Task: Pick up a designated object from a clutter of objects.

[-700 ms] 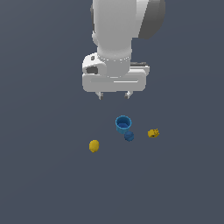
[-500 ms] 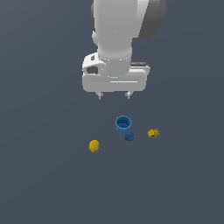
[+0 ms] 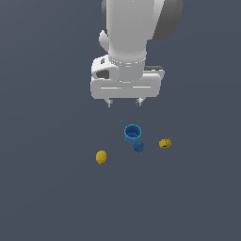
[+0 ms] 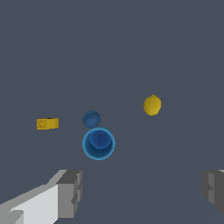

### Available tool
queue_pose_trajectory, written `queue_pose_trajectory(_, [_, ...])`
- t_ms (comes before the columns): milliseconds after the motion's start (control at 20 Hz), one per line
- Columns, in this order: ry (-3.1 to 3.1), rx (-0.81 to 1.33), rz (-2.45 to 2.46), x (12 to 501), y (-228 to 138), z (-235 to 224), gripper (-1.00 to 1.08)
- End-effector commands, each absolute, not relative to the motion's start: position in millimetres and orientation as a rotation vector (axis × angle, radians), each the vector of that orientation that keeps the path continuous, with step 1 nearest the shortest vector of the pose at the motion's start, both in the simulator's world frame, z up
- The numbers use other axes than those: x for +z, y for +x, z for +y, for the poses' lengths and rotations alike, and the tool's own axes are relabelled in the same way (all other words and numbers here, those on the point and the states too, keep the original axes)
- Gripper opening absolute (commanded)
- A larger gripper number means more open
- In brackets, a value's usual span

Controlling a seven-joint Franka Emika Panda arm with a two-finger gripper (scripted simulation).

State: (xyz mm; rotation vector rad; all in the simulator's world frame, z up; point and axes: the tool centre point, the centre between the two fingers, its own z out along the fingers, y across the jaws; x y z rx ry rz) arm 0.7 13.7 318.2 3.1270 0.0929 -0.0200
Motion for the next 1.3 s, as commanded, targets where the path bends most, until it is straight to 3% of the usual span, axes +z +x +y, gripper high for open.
queue_pose_trajectory(0, [3.128, -0.021, 0.086, 317.2, 1.0, 14.6, 1.0])
queue_pose_trajectory(1250, [3.147, -0.097, -0.591, 240.8, 15.2, 94.0, 1.0])
